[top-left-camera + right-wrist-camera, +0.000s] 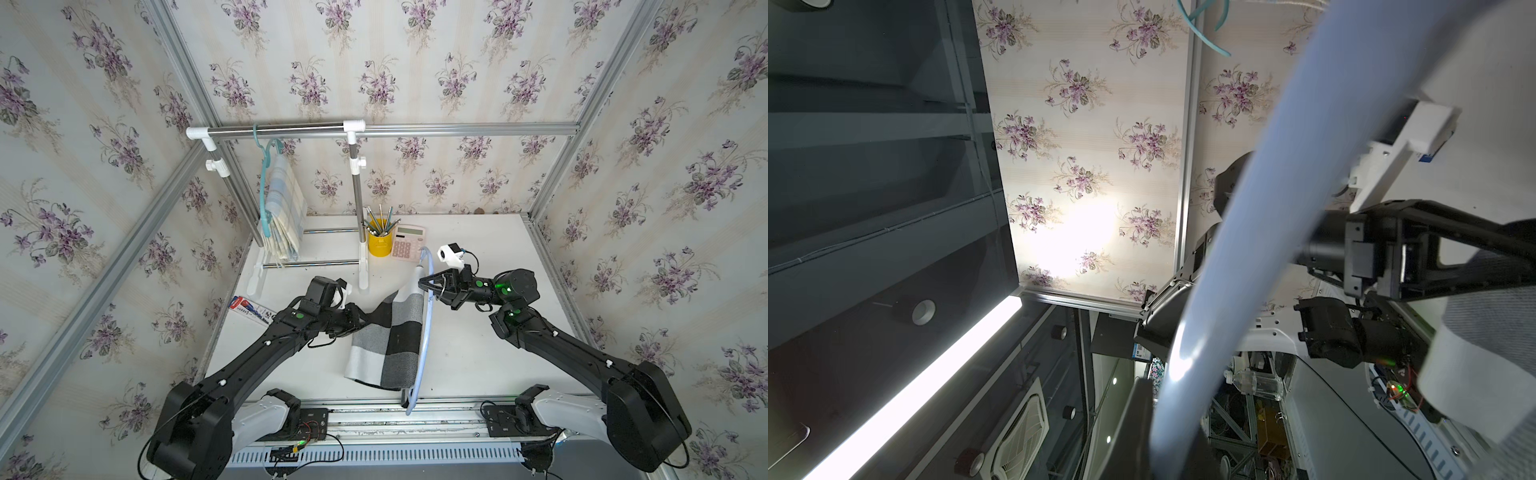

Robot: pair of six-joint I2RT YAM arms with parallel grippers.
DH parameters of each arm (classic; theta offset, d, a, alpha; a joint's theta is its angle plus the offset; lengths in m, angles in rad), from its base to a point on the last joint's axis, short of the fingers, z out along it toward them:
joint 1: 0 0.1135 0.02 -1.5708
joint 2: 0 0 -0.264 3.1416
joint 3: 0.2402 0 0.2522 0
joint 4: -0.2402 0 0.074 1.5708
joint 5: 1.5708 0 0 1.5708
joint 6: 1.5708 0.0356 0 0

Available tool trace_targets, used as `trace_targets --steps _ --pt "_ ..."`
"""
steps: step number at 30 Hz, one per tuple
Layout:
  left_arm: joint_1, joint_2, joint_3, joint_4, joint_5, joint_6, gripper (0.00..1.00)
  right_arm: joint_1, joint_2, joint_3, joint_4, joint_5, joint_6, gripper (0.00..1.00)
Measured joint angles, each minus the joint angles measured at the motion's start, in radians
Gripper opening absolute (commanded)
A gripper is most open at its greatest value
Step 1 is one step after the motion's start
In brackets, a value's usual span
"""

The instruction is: Hang the scarf on the hanger

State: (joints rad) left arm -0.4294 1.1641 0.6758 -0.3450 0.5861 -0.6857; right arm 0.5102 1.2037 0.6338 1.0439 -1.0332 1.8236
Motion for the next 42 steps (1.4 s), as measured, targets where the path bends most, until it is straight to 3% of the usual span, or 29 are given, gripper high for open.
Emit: trace_targets --steps 5,8,11,16,19,23,25,27,31,35,36,39,42 --pt "0.043 -0.162 0.196 -0.159 -0.118 0.061 0.79 0.000 0.018 0.017 -0.008 -0.001 0.001 0.00" --pt "0.055 -0.267 0.340 -0.249 -0.204 0.105 0.77 0.000 0.028 0.022 -0.010 -0.001 0.000 0.00" --pt "0.032 -0.304 0.409 -0.266 -0.152 0.116 0.74 0.000 0.036 0.040 -0.011 0.000 0.001 0.00" --pt "-0.214 -0.317 0.443 -0.281 -0.101 0.096 0.73 0.002 0.047 0.060 -0.010 0.004 -0.002 0.00" --pt "-0.419 -0.257 0.505 -0.269 -0.185 0.097 0.70 0.005 0.054 0.060 -0.014 0.008 -0.003 0.00" --pt "-0.612 -0.115 0.566 -0.277 -0.344 0.097 0.67 0.006 0.058 0.060 -0.018 0.016 -0.010 0.00" --pt "-0.671 -0.063 0.581 -0.287 -0.399 0.101 0.62 0.006 0.058 0.061 -0.018 0.021 -0.010 0.00" --pt "-0.704 -0.014 0.589 -0.286 -0.452 0.100 0.51 0.006 0.058 0.062 -0.018 0.023 -0.014 0.00" --pt "-0.744 0.032 0.598 -0.269 -0.491 0.098 0.02 0.005 0.064 0.061 -0.032 0.032 -0.052 0.00" --pt "-0.747 0.032 0.618 -0.297 -0.511 0.048 0.00 0.004 0.067 0.062 0.006 0.040 -0.105 0.00" --pt "-0.747 0.025 0.623 -0.302 -0.521 0.049 0.00 0.006 0.065 0.064 0.014 0.050 -0.103 0.06" --pt "-0.732 0.015 0.653 -0.339 -0.531 0.059 0.00 0.008 0.069 0.079 0.002 0.066 -0.094 0.43" --pt "-0.703 -0.006 0.694 -0.393 -0.545 0.057 0.00 -0.002 0.075 0.103 -0.050 0.039 -0.146 0.52"
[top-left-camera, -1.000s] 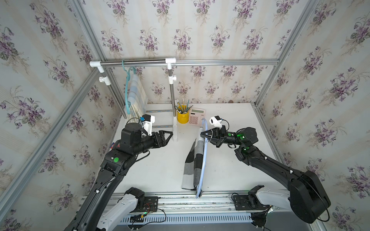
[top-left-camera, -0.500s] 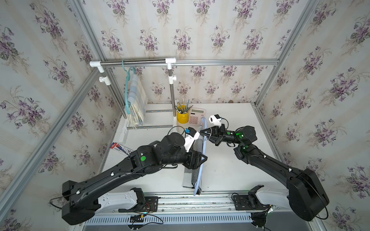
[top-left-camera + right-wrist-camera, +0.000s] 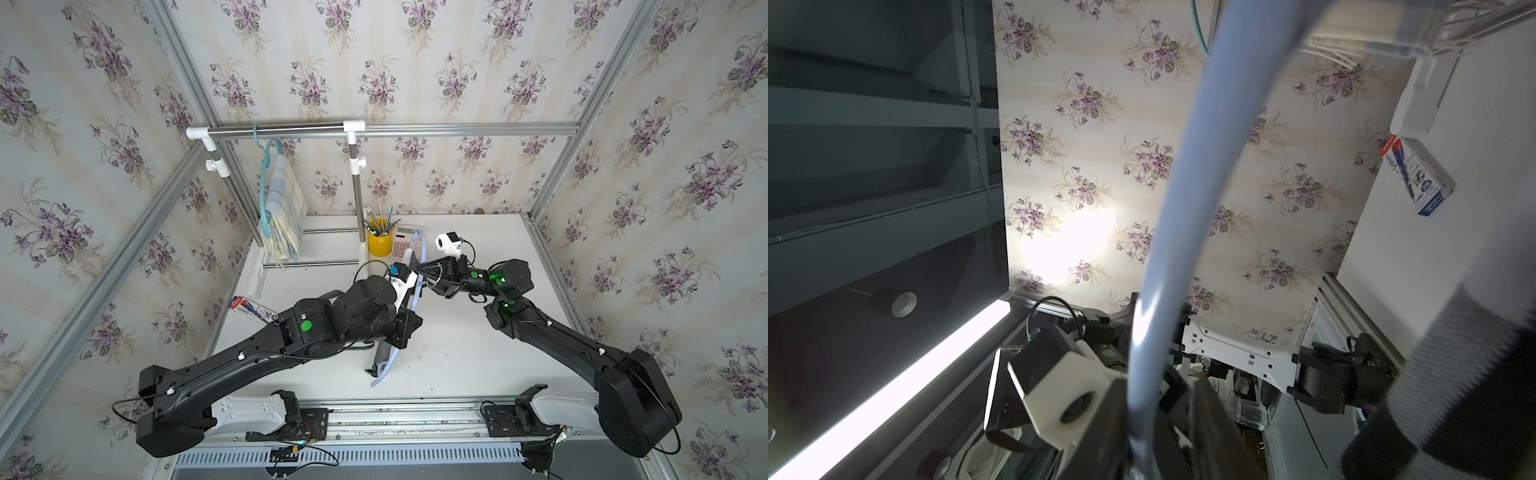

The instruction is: Hang the scarf on the hanger

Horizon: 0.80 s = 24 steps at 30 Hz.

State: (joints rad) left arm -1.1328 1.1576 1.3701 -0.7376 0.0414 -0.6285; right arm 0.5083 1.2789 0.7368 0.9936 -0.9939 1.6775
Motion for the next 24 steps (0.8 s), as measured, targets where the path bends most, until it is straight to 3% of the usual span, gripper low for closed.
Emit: trace_targets --steps 5,10,15,19,24 --pt "0.095 -0.044 0.030 -0.004 0.023 0.008 0.00 -0.030 0.032 0.004 -0.034 -0.022 -0.076 0.62" --pt "0.276 -0.063 0.045 -0.039 0.153 0.007 0.00 -0.091 0.023 -0.039 0.008 -0.058 -0.112 0.67" --pt "0.380 -0.049 0.146 -0.128 0.272 0.016 0.00 -0.093 -0.002 -0.055 -0.060 -0.061 -0.317 0.72" --pt "0.406 -0.026 0.256 -0.183 0.334 0.044 0.00 -0.017 0.075 -0.100 -0.117 0.009 -0.470 0.74" --pt "0.432 -0.011 0.323 -0.229 0.375 0.057 0.00 0.171 0.201 -0.114 -0.066 0.066 -0.533 0.79"
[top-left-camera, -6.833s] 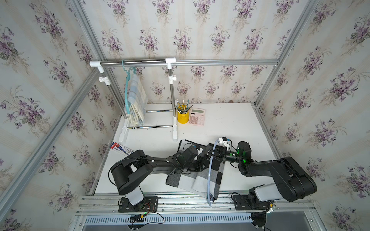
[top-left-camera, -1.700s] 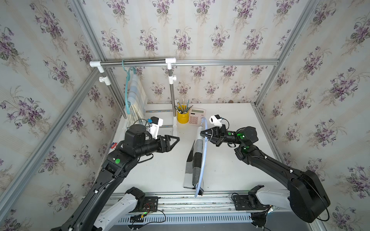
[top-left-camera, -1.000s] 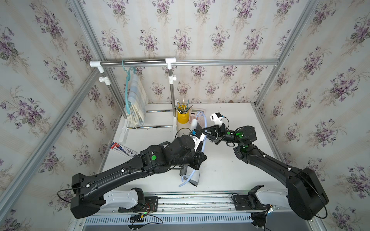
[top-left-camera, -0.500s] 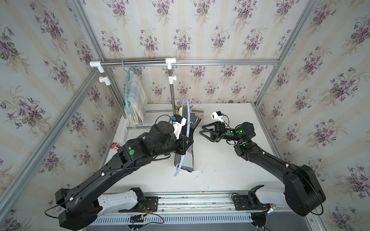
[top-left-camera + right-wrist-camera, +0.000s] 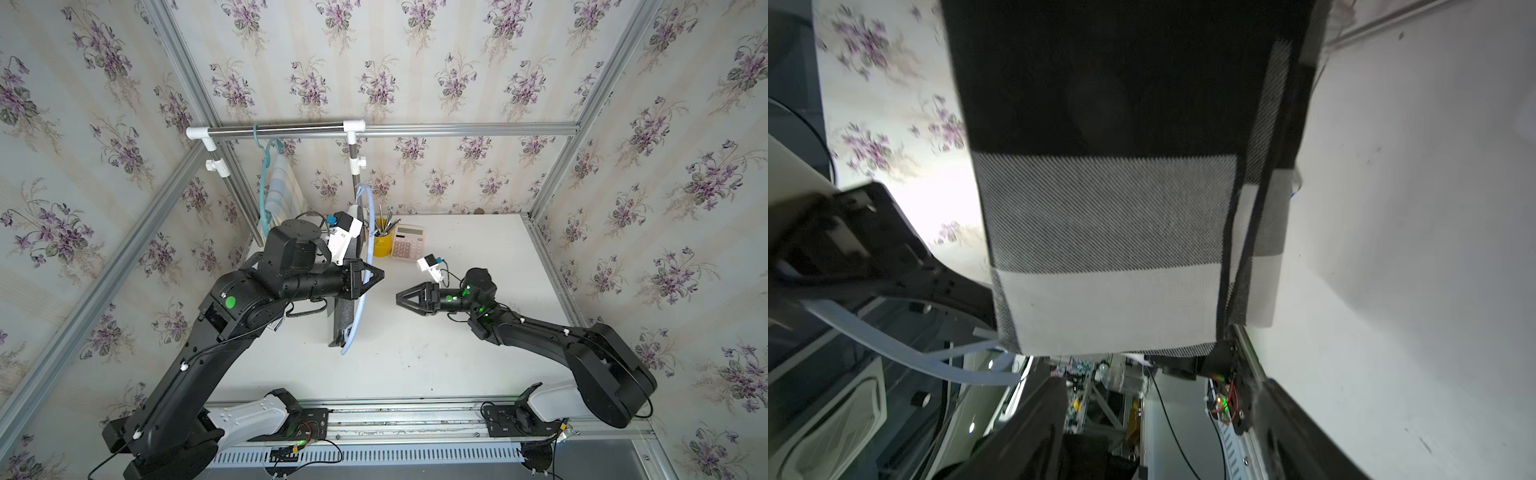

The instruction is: Hang the scarf on the hanger

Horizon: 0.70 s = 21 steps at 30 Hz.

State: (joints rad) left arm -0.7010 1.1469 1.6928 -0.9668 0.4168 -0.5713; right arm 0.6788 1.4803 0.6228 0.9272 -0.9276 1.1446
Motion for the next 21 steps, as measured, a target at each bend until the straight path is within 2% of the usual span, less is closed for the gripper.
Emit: trace_targets --steps 3,8,12,17,21 --pt "0.014 0.014 0.028 -0.028 0.026 -0.004 0.00 0.045 0.109 0.003 0.132 0.037 0.021 0.81" --pt "0.018 0.036 0.092 -0.055 0.070 -0.006 0.00 0.056 0.282 0.006 0.397 0.093 0.149 0.81" --pt "0.021 0.051 0.118 -0.054 0.087 -0.006 0.00 0.070 0.386 0.034 0.569 0.107 0.256 0.78" --pt "0.023 0.068 0.118 -0.056 0.100 -0.009 0.00 0.093 0.451 0.084 0.638 0.108 0.379 0.65" --pt "0.027 0.074 0.118 -0.055 0.104 -0.008 0.00 0.109 0.452 0.112 0.669 0.106 0.410 0.62"
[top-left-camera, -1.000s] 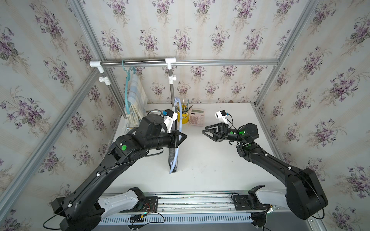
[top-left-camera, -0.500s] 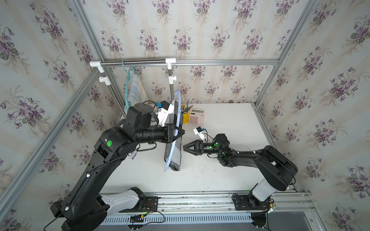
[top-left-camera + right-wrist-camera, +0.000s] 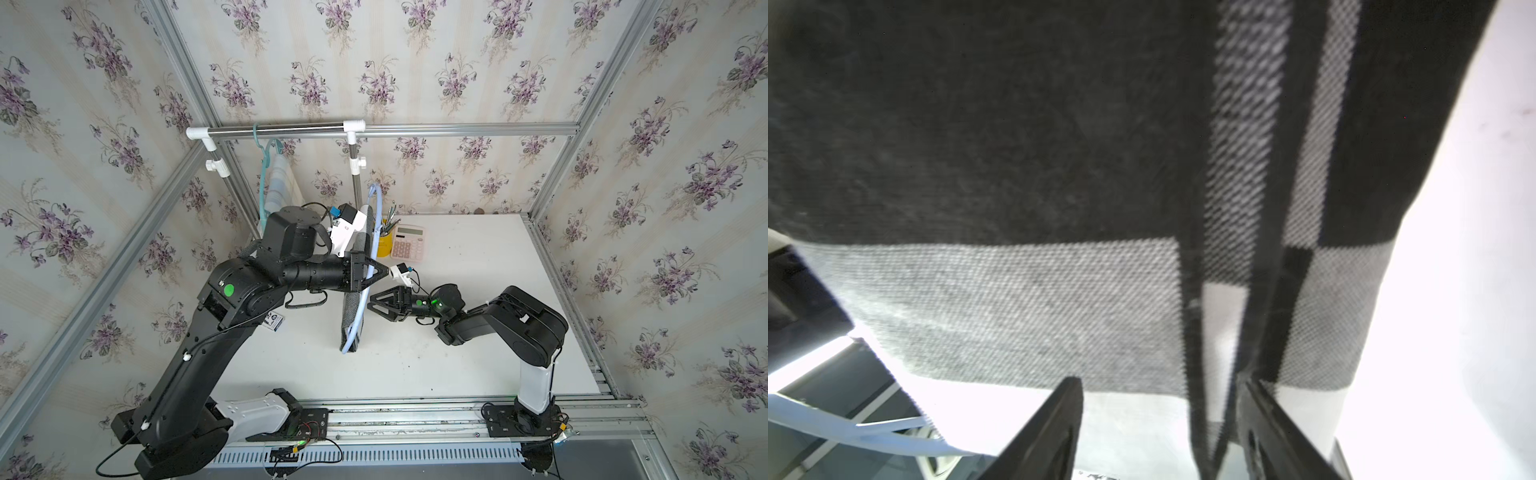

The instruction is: Hang the scarf on the hanger

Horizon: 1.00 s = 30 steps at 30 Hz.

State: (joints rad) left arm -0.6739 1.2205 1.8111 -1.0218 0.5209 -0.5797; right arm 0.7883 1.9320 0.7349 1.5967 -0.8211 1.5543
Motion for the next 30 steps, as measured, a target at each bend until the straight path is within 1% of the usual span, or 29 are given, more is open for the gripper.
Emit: trace_targets --steps 2,5,7,11,13,16,18,20,25,30 --pt "0.003 0.002 0.000 0.000 0.003 0.000 0.00 0.008 0.007 0.016 0.008 -0.001 0.019 0.63" --pt "0.007 0.002 0.002 -0.001 0.004 0.000 0.00 0.016 0.026 0.034 0.018 0.000 0.043 0.70" --pt "0.010 0.002 0.007 -0.001 0.009 0.000 0.00 0.017 0.038 0.036 0.021 0.001 0.044 0.72" --pt "0.017 0.001 0.010 0.000 0.021 0.000 0.00 0.018 0.052 0.040 0.021 0.001 0.051 0.71" --pt "0.018 0.001 0.007 0.001 0.026 0.000 0.00 0.020 0.057 0.048 0.021 0.001 0.063 0.68" --pt "0.018 0.002 -0.002 0.006 0.032 0.000 0.00 0.027 0.063 0.068 0.021 0.000 0.070 0.59" --pt "0.019 0.002 -0.004 0.007 0.033 0.000 0.00 0.031 0.064 0.084 0.021 -0.003 0.075 0.46" --pt "0.019 0.002 -0.005 0.007 0.034 0.000 0.00 0.037 0.061 0.101 0.021 -0.006 0.085 0.28" --pt "0.029 0.002 -0.005 0.006 0.034 0.000 0.00 0.043 0.055 0.104 0.022 -0.014 0.095 0.01" --pt "0.043 -0.003 -0.005 0.002 0.037 0.000 0.00 0.043 0.061 0.083 0.024 -0.017 0.095 0.00"
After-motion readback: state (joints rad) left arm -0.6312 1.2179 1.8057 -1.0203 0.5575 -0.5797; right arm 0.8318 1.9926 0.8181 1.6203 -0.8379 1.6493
